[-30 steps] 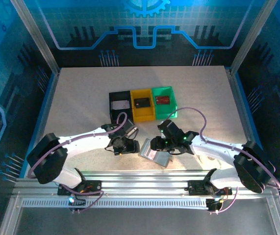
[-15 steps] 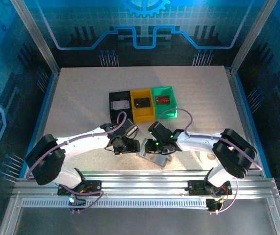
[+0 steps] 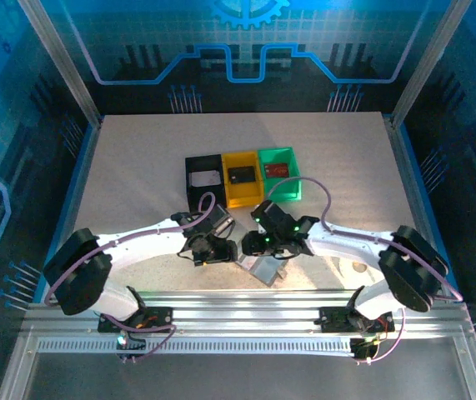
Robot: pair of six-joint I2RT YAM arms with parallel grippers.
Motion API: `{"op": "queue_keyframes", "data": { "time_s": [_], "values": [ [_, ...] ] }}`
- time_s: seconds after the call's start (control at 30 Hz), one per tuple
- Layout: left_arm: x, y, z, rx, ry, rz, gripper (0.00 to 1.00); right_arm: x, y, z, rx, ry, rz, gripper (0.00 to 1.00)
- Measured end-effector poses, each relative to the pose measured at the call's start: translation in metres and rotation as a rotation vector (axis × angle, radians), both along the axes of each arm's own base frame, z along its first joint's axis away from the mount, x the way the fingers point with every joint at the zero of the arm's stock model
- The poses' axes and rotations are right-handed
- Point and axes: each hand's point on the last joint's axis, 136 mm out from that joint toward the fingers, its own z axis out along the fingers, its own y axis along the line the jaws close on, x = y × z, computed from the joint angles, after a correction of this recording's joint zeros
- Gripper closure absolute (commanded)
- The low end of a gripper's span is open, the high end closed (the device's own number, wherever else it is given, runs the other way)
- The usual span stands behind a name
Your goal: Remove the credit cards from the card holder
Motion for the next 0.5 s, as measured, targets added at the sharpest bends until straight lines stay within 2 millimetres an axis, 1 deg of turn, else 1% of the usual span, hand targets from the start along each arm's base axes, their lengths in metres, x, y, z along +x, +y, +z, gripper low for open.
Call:
{"op": "queue_keyframes", "data": {
  "time_s": [0.07,0.13,0.2,0.33,0.4,0.5],
  "values": [
    [0.001,-0.001,0.000,-0.004,0.000,0.009,0.30,0.001,-0.002,0.008,0.018,-0.016,-0.008,0.69],
    [0.003,-0.003,0.001,-0.016,-0.007,0.018,0.30,-0.001,-0.007,0.008,0.021,-0.016,-0.020,0.72],
    [0.006,-0.007,0.003,-0.033,-0.020,0.022,0.30,-0.007,-0.015,-0.001,0.006,0.007,-0.039,0.77],
    [0.012,-0.017,0.007,-0.081,-0.034,0.033,0.30,-0.022,-0.039,-0.028,-0.052,0.059,-0.089,0.81],
    [0.014,-0.022,0.010,-0.104,-0.042,0.034,0.30,-0.028,-0.049,-0.036,-0.070,0.072,-0.115,0.83],
    [0.019,-0.030,0.015,-0.131,-0.054,0.030,0.30,-0.031,-0.060,-0.040,-0.079,0.067,-0.155,0.85]
  ]
}}
